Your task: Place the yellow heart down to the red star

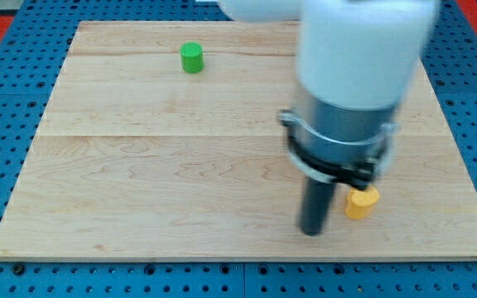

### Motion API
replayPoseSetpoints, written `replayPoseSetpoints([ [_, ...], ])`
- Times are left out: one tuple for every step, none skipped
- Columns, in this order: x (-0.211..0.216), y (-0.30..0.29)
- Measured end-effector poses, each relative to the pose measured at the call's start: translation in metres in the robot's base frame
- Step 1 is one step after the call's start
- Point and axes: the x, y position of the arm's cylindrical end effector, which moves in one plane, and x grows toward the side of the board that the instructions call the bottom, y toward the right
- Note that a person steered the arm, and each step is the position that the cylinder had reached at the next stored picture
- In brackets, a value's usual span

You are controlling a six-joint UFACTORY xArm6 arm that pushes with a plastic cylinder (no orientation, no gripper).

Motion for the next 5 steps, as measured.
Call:
replayPoseSetpoints([
  [0.003,0.106],
  [-0.019,0.103],
  [-0.023,0.073],
  [-0.026,0.051],
  [-0.043,0.016],
])
